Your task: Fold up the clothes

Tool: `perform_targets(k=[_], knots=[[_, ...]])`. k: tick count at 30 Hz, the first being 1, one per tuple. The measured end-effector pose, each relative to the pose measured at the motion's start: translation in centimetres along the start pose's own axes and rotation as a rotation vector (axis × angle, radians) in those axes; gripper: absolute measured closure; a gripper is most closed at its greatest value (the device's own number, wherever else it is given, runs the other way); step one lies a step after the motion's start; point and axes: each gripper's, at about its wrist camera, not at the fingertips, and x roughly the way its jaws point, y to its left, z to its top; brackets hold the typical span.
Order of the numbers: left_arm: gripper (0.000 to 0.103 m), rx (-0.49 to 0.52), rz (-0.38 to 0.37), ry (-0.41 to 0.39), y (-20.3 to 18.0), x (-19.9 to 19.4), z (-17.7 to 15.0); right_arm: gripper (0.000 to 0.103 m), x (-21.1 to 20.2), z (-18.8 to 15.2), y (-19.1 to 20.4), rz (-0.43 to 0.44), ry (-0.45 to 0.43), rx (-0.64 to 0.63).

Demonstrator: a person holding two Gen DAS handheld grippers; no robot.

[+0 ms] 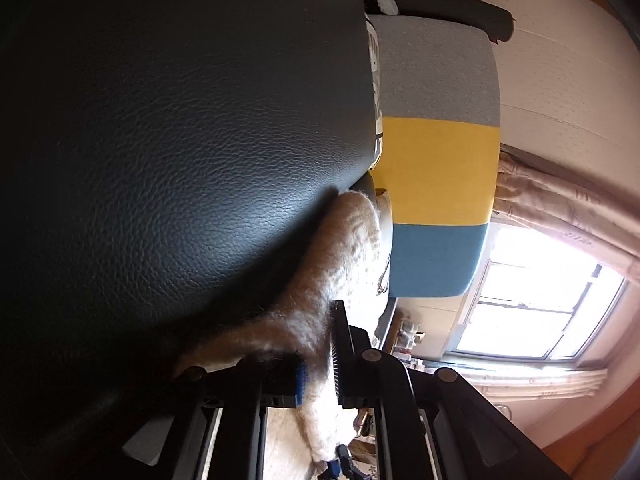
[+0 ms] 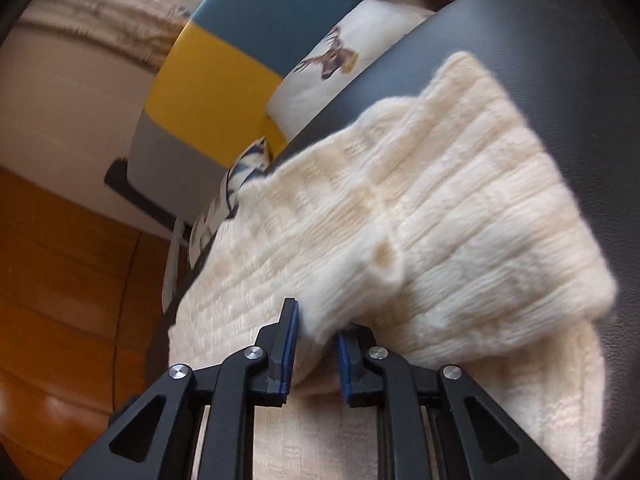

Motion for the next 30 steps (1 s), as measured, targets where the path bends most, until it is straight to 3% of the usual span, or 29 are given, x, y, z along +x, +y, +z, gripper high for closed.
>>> perform_targets(k=[2,3,5,7,12,18,21,26,27,30], knots=[[0.091,0.014,0.008,-0.002,-0.9,0.2,0.1,0.087,0.2,0.4,-0.2,-0.042,-0.018,0.005],[0.091,0.03,0.023,-0.008,-1.4,0.2,0.2,0.094,0.5,0.7,0.0,-0.08,-0.014,-0.015],[0.091,0.073,0.079,-0.023,-2.2,0.2,0.8,0.096,0.3,0.9,1.6,-0.128,-0.036,-0.113],[0.093,0.11,0.071,-0.038,-3.0,0.0,1.0,0.097,-0.3,0.7,3.7,-0.141,-0.068,-0.23],[0.093,0.143,0.082,-0.039,-4.3,1.2,1.8,0.096,1.6,0.7,3.8,-0.27,-0.007,-0.31],[0.093,0.125,0.104,-0.019,-4.2,2.6,2.5,0.091,2.3,0.1,3.5,-0.353,-0.02,-0.349],[0.093,0.125,0.105,-0.012,-3.3,0.8,2.0,0.083,2.4,-0.6,4.2,-0.397,-0.055,-0.391],[0.093,0.145,0.102,-0.005,-0.8,-2.4,1.3,0.079,3.5,-2.7,6.3,-0.546,-0.108,-0.635],[0.093,0.162,0.101,-0.004,-1.0,-2.5,1.3,0.079,3.7,-2.9,6.5,-0.554,-0.092,-0.66],[0.093,0.187,0.092,-0.002,-0.8,-3.3,1.1,0.08,3.4,-1.8,5.9,-0.482,-0.032,-0.574]])
